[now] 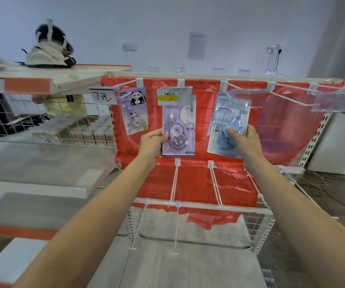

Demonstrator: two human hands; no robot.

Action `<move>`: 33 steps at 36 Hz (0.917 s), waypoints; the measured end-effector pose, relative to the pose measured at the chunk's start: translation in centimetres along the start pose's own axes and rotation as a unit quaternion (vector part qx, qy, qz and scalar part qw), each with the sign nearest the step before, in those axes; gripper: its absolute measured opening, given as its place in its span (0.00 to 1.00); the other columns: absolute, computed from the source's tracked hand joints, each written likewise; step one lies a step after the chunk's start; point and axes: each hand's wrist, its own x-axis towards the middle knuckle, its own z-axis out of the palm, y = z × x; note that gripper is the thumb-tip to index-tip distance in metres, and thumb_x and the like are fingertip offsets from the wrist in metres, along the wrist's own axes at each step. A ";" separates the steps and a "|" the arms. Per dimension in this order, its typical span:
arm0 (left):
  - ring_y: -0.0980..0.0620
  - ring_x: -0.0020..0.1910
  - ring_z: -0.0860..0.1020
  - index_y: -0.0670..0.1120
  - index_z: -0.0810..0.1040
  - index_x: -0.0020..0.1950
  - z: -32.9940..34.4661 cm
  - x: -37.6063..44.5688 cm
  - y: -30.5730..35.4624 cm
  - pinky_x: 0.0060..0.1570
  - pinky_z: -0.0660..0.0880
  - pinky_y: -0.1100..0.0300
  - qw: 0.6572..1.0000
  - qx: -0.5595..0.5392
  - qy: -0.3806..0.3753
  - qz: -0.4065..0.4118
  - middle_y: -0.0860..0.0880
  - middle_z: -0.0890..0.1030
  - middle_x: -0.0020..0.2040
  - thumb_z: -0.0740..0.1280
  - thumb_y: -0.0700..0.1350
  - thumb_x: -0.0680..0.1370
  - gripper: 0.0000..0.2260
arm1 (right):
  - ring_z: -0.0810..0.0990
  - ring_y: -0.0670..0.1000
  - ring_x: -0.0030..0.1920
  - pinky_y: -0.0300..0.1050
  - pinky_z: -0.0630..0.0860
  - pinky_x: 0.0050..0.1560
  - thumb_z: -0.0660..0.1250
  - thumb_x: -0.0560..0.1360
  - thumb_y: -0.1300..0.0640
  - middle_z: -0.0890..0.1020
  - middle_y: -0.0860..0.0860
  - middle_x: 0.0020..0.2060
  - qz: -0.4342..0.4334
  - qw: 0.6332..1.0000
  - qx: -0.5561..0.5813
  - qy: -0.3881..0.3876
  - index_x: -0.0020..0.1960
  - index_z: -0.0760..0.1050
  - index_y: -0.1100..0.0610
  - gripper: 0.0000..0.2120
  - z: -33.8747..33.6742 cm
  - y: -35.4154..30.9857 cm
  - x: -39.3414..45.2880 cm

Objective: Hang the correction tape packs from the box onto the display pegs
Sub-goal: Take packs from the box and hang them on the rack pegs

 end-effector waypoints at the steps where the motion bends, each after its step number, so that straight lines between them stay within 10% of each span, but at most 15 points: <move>1: 0.47 0.46 0.79 0.41 0.80 0.55 0.1 0.1 -0.1 0.54 0.76 0.50 1.000 0.002 0.000 -0.004 0.44 0.82 0.47 0.65 0.35 0.78 0.08 | 0.78 0.55 0.56 0.53 0.74 0.59 0.70 0.74 0.53 0.79 0.51 0.52 0.000 1.000 0.003 -0.002 0.55 0.70 0.53 0.13 0.0 0.0 0.0; 6: 0.48 0.39 0.74 0.47 0.79 0.41 0.7 0.8 -0.2 0.37 0.68 0.57 0.999 -0.008 0.026 -0.029 0.48 0.78 0.33 0.66 0.34 0.77 0.10 | 0.78 0.55 0.57 0.56 0.74 0.62 0.71 0.74 0.52 0.80 0.51 0.53 0.002 1.000 0.003 -0.009 0.55 0.71 0.51 0.13 -0.3 0.2 0.2; 12: 0.45 0.50 0.79 0.48 0.80 0.41 1.7 1.9 0.1 0.56 0.76 0.49 0.999 0.026 0.041 0.006 0.44 0.81 0.45 0.67 0.36 0.78 0.09 | 0.78 0.53 0.58 0.56 0.74 0.62 0.71 0.73 0.45 0.79 0.49 0.56 -0.015 0.999 -0.013 -0.046 0.60 0.69 0.50 0.20 -0.6 0.9 0.2; 16: 0.48 0.42 0.70 0.46 0.76 0.41 2.0 2.4 -1.3 0.39 0.67 0.56 0.997 0.055 0.049 0.027 0.45 0.74 0.42 0.64 0.40 0.80 0.07 | 0.77 0.50 0.57 0.54 0.73 0.64 0.69 0.75 0.47 0.77 0.46 0.52 -0.018 0.998 0.015 -0.057 0.61 0.66 0.51 0.20 0.0 1.8 -0.1; 23: 0.52 0.49 0.74 0.45 0.73 0.56 2.9 2.8 -3.5 0.57 0.73 0.52 1.000 0.014 0.004 -0.001 0.51 0.76 0.50 0.67 0.53 0.78 0.14 | 0.76 0.52 0.58 0.53 0.75 0.62 0.67 0.77 0.53 0.75 0.49 0.55 0.066 0.993 0.083 -0.047 0.62 0.63 0.55 0.19 1.3 3.7 0.1; 27: 0.53 0.37 0.71 0.46 0.73 0.42 3.6 3.5 -3.9 0.41 0.70 0.61 0.998 0.040 0.014 0.038 0.50 0.74 0.38 0.71 0.47 0.75 0.09 | 0.78 0.50 0.52 0.47 0.79 0.47 0.67 0.77 0.55 0.75 0.50 0.52 0.100 0.985 0.139 -0.032 0.59 0.63 0.56 0.16 1.8 4.3 0.1; 33: 0.52 0.43 0.75 0.47 0.72 0.39 4.3 5.2 -3.6 0.51 0.78 0.52 0.999 -0.006 0.033 -0.013 0.50 0.75 0.38 0.68 0.48 0.78 0.10 | 0.80 0.53 0.54 0.52 0.77 0.53 0.69 0.76 0.51 0.80 0.53 0.53 0.073 0.989 0.124 -0.022 0.51 0.73 0.53 0.09 1.9 5.1 1.8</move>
